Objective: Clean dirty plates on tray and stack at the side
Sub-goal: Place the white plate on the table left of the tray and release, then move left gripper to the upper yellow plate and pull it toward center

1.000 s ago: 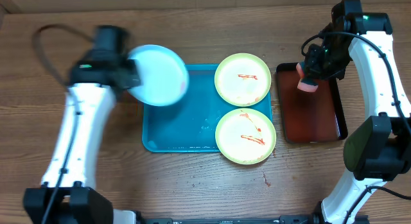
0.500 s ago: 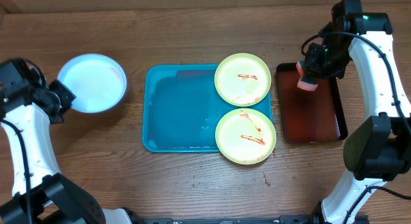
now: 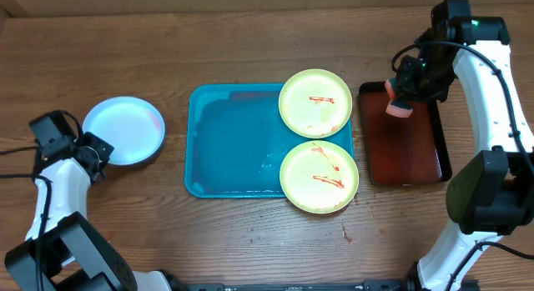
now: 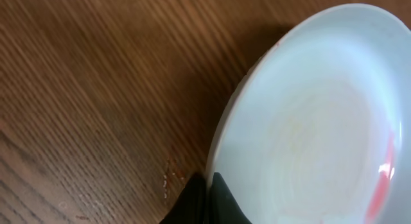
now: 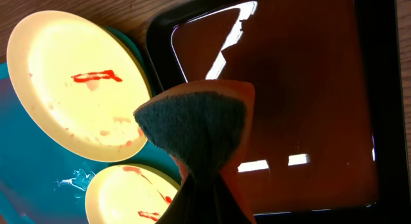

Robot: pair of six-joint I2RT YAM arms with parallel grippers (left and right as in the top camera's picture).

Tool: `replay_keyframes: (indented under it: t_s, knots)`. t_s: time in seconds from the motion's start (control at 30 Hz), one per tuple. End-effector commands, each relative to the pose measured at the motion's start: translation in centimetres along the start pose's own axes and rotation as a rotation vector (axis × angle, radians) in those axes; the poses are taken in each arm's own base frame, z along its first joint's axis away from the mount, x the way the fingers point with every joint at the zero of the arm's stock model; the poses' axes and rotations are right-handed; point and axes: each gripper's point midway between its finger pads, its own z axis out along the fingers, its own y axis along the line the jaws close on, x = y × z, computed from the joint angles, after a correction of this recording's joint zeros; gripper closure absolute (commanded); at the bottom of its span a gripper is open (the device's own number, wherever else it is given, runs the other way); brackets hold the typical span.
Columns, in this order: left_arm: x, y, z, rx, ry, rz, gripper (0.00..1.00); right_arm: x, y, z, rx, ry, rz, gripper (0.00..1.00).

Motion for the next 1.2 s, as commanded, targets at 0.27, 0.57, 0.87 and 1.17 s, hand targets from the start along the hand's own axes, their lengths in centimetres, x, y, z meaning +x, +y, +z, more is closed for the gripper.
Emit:
replay_keyframes:
  t_s: [0.27,0.57,0.87,1.17]
  knots:
    - [4.7,-0.8,3.7,-0.050,0.127,0.116,0.96,-0.1,0.1,-0.9,-0.005,-0.027,-0.004,0.95]
    - [4.1,-2.1,2.0,-0.091,0.155,0.282,0.72,-0.1,0.1,-0.9,-0.005,-0.027,-0.004,0.95]
    - [0.8,-8.0,-3.2,0.088,0.195,0.464,0.58,-0.1,0.1,-0.9,-0.005,-0.028,-0.004,0.95]
    - [6.5,-21.5,-9.9,0.417,0.198,0.778,0.53,-0.2,0.1,-0.9,-0.006,-0.031,-0.005,0.95]
